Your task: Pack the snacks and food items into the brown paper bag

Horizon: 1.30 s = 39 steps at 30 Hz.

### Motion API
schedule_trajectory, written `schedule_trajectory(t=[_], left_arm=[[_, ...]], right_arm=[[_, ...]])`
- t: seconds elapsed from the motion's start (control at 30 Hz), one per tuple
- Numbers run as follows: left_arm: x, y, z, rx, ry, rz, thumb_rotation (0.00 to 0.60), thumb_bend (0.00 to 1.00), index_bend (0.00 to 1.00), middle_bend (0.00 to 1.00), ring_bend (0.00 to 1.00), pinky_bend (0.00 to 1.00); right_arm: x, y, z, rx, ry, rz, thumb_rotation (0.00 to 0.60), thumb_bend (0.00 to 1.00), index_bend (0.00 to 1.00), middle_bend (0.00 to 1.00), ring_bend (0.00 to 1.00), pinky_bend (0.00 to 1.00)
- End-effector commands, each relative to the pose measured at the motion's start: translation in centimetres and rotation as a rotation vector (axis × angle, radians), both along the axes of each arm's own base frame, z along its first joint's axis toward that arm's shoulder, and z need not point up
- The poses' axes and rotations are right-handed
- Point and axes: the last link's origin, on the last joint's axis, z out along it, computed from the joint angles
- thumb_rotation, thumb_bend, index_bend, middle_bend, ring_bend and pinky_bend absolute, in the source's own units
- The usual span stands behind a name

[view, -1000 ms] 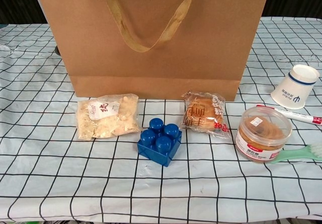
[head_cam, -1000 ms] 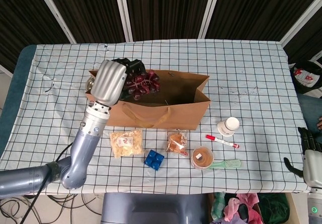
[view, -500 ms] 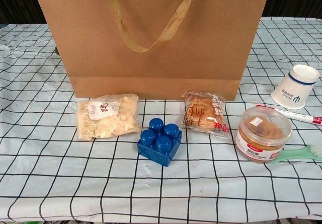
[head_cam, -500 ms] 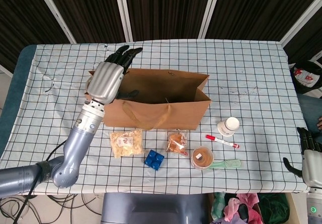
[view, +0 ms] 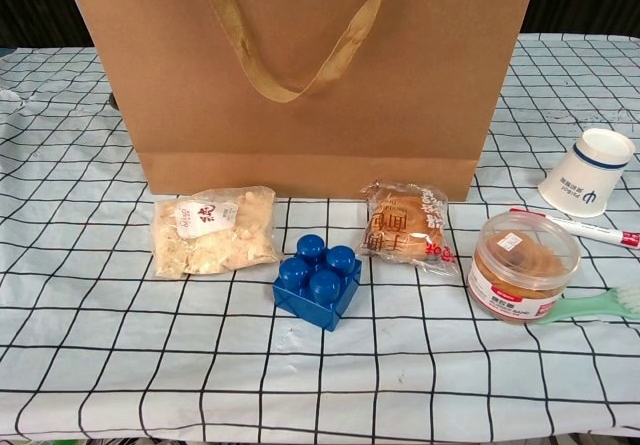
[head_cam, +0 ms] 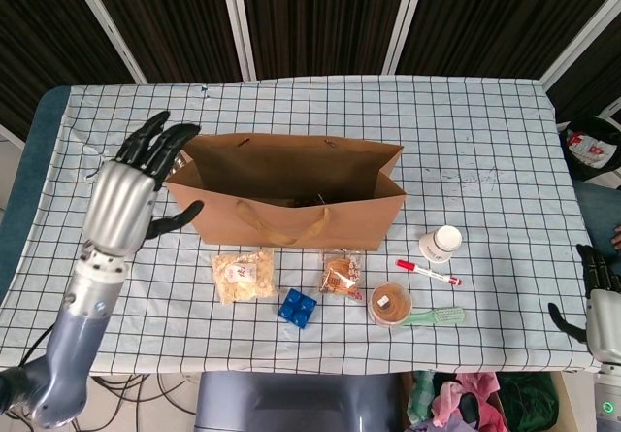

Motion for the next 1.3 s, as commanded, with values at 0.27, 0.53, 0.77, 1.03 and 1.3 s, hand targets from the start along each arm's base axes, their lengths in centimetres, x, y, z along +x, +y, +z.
schedule_trajectory(t=[0.27, 0.53, 0.77, 1.03, 1.3], left_arm=[[-16.4, -8.6, -1.3, -0.121, 0.077, 0.065, 0.600, 0.15, 0.14, 0.19, 0.07, 0.21], [-18.3, -10.0, -5.5, -0.299, 0.117, 0.215, 0.600, 0.13, 0.15, 0.19, 0.08, 0.21], [-15.4, -7.4, -10.0, -0.404, 0.172, 0.246, 0.600, 0.13, 0.14, 0.18, 0.08, 0.21], [-11.6, -4.8, -15.7, -0.536, 0.237, 0.251, 0.600, 0.11, 0.13, 0.14, 0.07, 0.20], [-9.1, -3.8, -19.4, -0.570, 0.284, 0.229, 0.600, 0.11, 0.12, 0.14, 0.07, 0.19]], right_arm=[[0.0, 0.0, -0.2, -0.002, 0.013, -0.010, 0.600, 0.22, 0.01, 0.07, 0.18, 0.22], [0.2, 0.0, -0.6, 0.005, 0.017, -0.011, 0.600, 0.22, 0.01, 0.07, 0.18, 0.21], [0.2, 0.0, -0.3, -0.004, 0.010, -0.008, 0.600, 0.22, 0.01, 0.07, 0.18, 0.22], [0.0, 0.1, 0.2, -0.010, -0.002, -0.007, 0.600, 0.22, 0.01, 0.07, 0.18, 0.22], [0.0, 0.2, 0.3, -0.013, -0.006, -0.004, 0.600, 0.22, 0.01, 0.07, 0.18, 0.21]])
